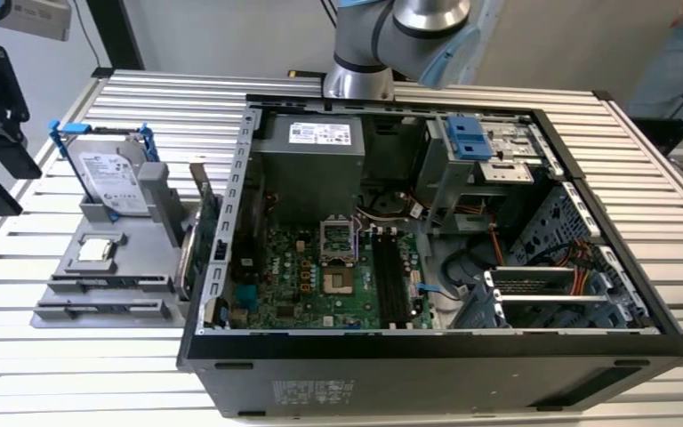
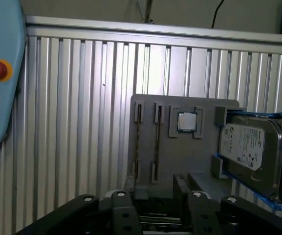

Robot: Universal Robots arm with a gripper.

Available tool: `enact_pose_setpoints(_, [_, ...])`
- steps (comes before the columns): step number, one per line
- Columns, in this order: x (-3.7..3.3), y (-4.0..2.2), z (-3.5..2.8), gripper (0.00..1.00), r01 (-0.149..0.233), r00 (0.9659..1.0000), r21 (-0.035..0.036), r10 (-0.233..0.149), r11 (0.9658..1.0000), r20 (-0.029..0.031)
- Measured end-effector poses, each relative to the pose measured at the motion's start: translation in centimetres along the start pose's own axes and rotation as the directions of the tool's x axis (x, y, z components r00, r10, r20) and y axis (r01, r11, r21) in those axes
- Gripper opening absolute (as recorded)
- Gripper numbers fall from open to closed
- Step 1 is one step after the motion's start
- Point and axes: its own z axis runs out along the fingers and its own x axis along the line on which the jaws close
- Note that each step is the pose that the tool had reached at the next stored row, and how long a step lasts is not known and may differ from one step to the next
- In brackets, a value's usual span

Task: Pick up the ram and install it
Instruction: 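Pick up the ram and move it above insertion slot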

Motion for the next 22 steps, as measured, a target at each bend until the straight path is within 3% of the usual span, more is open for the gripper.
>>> enact_pose_setpoints(5, [-0.01, 0.00, 0.04, 1.00, -0.002, 1.0000, 0.0003, 0.002, 1.0000, 0.0001])
enact_pose_setpoints(9, [-0.04, 0.00, 0.24, 1.00, -0.031, 0.9995, 0.0010, 0.031, 0.9995, 0.0013])
enact_pose_setpoints(14, [-0.11, 0.00, 0.52, 1.00, -0.047, 0.9989, -0.0105, 0.047, 0.9989, 0.0038])
enact_pose_setpoints(15, [-0.12, 0.00, 0.54, 1.00, -0.048, 0.9988, -0.0115, 0.048, 0.9988, 0.0067])
enact_pose_setpoints(17, [-0.13, 0.00, 0.65, 1.00, -0.050, 0.9985, -0.0116, 0.050, 0.9987, 0.0218])
enact_pose_setpoints(18, [-0.15, 0.00, 0.79, 1.00, -0.051, 0.9984, -0.0114, 0.051, 0.9987, 0.0255])
enact_pose_setpoints(22, [-0.21, -0.01, 1.35, 1.00, -0.053, 0.9983, -0.0115, 0.053, 0.9986, 0.0263])
